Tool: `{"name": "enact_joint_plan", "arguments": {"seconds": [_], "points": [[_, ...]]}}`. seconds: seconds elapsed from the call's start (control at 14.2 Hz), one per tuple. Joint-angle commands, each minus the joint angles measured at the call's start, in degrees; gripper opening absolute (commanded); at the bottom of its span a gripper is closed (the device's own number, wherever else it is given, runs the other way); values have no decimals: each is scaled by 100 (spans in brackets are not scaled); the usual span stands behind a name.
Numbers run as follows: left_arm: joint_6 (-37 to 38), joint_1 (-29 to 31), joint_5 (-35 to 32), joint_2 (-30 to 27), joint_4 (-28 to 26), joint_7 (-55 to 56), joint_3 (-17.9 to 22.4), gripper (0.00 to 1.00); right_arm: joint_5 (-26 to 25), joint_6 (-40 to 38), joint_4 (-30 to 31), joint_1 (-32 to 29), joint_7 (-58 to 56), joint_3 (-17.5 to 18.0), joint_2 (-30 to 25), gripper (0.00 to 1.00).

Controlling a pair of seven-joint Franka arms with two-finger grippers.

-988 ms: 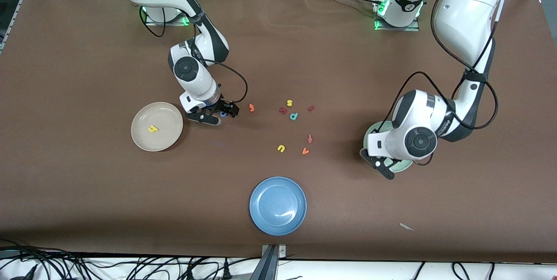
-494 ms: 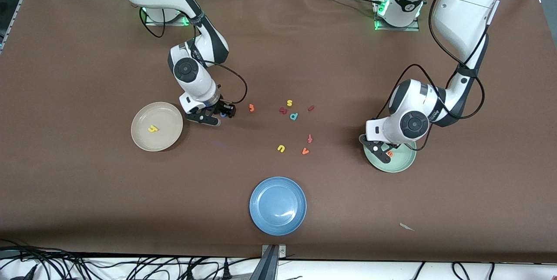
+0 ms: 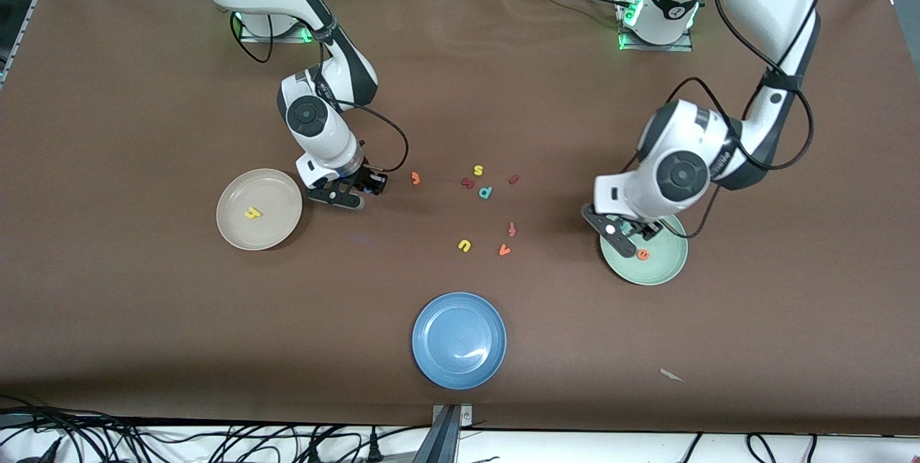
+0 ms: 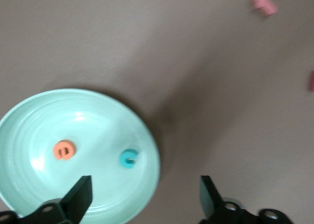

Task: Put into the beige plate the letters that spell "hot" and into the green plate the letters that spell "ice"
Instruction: 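Release the c on the green plate while the right gripper lifts the o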

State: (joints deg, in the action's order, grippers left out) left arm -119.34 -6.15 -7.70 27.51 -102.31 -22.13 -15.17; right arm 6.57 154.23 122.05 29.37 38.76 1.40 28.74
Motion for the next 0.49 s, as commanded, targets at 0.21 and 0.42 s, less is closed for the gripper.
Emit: {"name": "enact_joint_plan", "arguments": {"seconds": [0.21, 0.42], "points": [[7, -665, 84, 132, -122, 1059, -443, 100, 20, 28, -102, 51, 123, -8, 149, 25], [-387, -1308, 66, 325, -236, 1956, -443, 100, 11, -24, -225, 43, 88, -8, 140, 22]]}}
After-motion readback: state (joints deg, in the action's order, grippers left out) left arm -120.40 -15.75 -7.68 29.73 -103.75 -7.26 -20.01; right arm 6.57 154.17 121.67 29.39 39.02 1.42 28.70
